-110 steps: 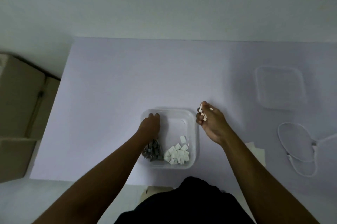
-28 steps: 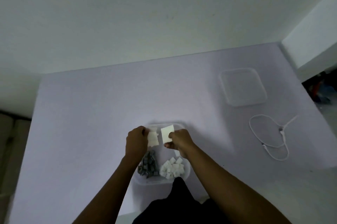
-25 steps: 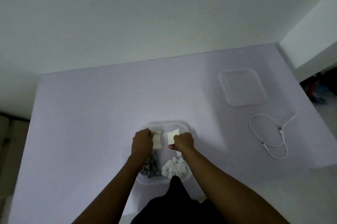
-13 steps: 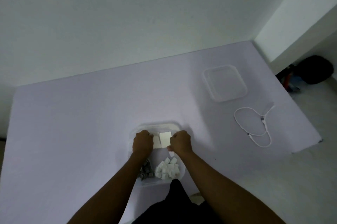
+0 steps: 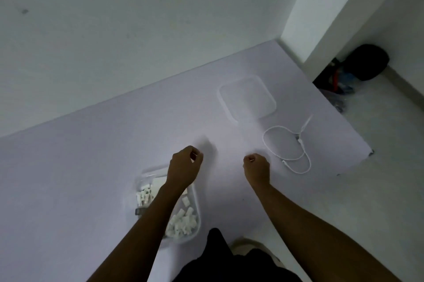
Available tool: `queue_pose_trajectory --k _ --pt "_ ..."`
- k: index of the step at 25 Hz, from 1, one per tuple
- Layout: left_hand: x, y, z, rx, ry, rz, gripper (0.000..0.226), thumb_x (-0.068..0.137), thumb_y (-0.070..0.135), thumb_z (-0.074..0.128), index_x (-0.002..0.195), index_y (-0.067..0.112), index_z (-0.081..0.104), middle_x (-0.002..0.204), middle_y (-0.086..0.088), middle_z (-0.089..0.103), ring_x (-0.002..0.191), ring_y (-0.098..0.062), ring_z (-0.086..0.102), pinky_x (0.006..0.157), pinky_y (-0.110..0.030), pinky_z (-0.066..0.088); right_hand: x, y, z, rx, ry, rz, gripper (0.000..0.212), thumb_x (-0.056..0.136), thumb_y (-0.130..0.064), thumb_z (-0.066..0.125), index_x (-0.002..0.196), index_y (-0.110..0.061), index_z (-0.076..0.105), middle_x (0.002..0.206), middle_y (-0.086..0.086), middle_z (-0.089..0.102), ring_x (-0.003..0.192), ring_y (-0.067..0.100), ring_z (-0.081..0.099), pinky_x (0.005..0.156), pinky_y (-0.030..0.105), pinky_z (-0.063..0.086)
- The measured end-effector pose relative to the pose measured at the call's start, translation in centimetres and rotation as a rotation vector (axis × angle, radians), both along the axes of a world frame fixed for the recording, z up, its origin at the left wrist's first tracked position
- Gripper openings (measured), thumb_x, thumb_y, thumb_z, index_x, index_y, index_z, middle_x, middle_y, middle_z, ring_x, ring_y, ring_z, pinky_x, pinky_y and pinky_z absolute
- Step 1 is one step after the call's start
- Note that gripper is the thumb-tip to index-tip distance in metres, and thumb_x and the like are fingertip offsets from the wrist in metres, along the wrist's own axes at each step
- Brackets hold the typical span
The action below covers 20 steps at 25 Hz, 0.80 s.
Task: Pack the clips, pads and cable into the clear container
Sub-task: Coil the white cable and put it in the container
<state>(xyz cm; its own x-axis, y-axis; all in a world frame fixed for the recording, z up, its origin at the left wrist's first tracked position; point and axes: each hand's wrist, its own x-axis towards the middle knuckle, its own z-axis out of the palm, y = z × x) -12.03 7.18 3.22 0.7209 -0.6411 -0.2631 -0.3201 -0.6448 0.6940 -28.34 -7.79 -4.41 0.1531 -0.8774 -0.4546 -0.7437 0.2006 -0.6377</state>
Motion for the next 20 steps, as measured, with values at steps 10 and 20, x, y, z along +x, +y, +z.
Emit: queue_pose_trajectory --k 10,20 --pt "-8.0 -13.0 -5.5 0.113 0.155 -0.266 0.019 0.093 0.034 0.062 0.096 0.016 0.067 0.09 0.003 0.068 0.082 -0.012 0.062 0.071 -0.022 0.044 -11.5 -9.1 -3.4 -0.252 0.321 0.257 0.027 0.082 -0.009 0.063 0.108 -0.01 0.068 0.108 0.019 0.058 0.103 0.039 0.056 0.077 0.042 0.052" --pt "-10.6 -15.2 -6.7 0.165 0.187 -0.213 0.018 0.092 0.034 0.063 0.093 0.017 0.068 0.087 0.003 0.07 0.082 -0.011 0.065 0.077 -0.031 0.054 -13.1 -15.0 -3.7 -0.165 0.159 0.322 0.018 0.085 -0.015 0.064 0.103 -0.013 0.064 0.09 0.01 0.069 0.088 0.03 0.064 0.072 0.032 0.045"
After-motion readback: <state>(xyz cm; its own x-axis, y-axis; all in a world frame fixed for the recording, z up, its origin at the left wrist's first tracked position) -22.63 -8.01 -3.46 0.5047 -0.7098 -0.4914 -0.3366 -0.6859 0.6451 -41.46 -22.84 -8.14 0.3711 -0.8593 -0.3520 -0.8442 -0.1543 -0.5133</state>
